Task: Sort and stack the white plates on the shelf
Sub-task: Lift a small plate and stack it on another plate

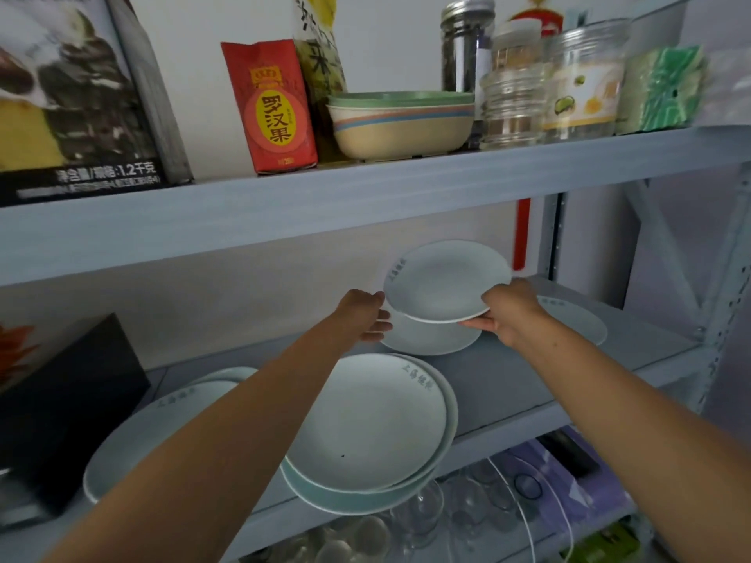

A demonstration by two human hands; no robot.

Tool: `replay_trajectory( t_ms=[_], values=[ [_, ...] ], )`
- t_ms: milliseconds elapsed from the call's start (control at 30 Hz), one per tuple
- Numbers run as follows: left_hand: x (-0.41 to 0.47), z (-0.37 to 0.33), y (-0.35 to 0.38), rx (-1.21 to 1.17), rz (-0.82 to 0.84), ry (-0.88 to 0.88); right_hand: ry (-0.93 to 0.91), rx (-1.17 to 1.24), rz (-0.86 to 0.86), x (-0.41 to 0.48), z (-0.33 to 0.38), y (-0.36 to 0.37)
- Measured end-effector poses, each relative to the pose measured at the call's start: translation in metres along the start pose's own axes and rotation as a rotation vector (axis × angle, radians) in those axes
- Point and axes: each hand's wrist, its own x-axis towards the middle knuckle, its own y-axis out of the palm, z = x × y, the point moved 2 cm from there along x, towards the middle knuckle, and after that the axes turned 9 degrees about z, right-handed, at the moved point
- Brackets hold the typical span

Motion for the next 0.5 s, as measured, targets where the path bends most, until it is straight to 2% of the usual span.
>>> replay_trajectory(
  t_ms=[67,500],
  values=[
    [-0.013,0.003,-0.011,-0.041,0.021,-0.017,0.023,-0.010,0.077,-0.005,-0.001,0.017],
    [-0.095,0.013,-0.116,-0.037,-0.273,-0.019,0.127,-0.101,0.406,-0.023,-0.023,0.127]
  ],
)
